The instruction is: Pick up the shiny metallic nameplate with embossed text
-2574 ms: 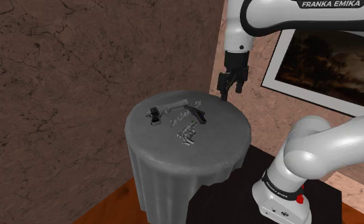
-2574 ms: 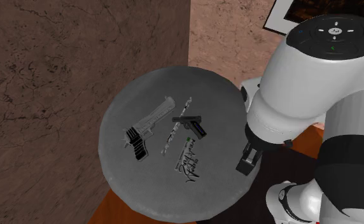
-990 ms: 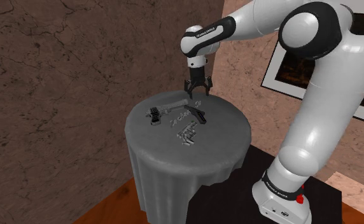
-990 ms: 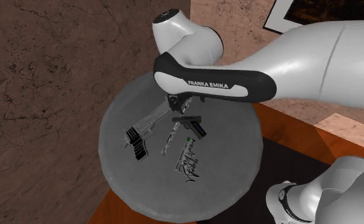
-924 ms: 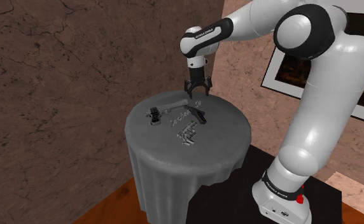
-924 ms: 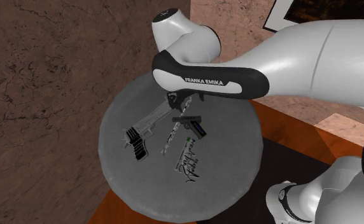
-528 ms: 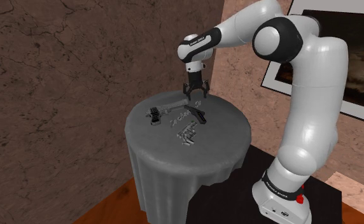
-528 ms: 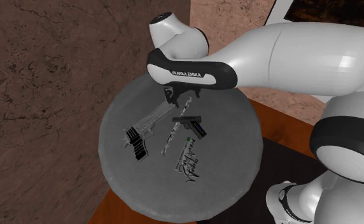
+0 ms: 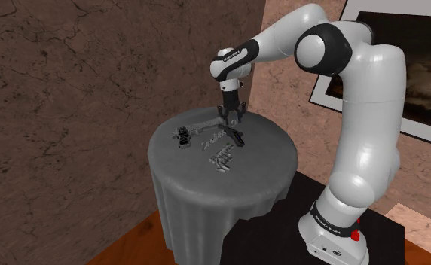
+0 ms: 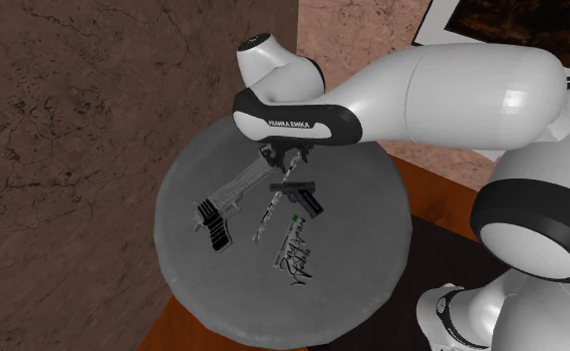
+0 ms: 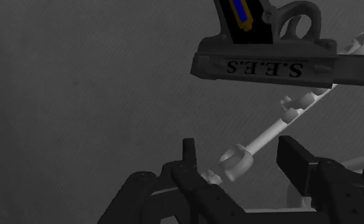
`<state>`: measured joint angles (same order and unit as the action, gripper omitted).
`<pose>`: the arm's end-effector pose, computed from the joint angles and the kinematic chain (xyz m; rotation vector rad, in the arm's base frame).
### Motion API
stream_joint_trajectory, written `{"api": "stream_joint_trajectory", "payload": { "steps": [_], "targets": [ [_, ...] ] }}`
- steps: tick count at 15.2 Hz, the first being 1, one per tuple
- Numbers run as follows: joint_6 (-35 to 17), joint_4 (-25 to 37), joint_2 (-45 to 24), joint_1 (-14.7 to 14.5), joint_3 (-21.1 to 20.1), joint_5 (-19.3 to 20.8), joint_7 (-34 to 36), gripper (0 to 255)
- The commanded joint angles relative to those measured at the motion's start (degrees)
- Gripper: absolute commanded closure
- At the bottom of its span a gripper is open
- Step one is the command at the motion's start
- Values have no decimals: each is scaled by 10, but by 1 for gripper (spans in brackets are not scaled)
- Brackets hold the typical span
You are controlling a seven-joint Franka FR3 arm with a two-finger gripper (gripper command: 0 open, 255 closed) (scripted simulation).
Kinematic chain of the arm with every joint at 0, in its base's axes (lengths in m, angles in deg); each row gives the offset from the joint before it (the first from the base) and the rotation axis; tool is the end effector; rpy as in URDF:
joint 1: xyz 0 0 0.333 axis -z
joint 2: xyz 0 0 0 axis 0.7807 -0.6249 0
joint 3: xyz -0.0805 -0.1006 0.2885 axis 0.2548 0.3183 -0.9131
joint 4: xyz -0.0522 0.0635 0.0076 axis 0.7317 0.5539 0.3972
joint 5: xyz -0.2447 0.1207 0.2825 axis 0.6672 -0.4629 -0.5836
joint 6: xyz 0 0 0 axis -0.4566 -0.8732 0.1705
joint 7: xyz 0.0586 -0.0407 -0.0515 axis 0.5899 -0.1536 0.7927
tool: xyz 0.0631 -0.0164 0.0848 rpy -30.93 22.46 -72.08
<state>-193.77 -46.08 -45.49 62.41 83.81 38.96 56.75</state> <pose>0.5769 -0.1780 0.3230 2.8871 -1.0699 -0.5340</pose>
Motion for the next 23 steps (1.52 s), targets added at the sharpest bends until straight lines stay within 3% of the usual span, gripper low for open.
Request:
{"api": "stream_joint_trajectory", "payload": {
  "steps": [1,9,23],
  "targets": [
    [-1,0,0,0,0,0,0,255],
    [0,0,-1,0,0,0,0,255],
    [93,55,39,-1,2,5,3,255]
  ]
}}
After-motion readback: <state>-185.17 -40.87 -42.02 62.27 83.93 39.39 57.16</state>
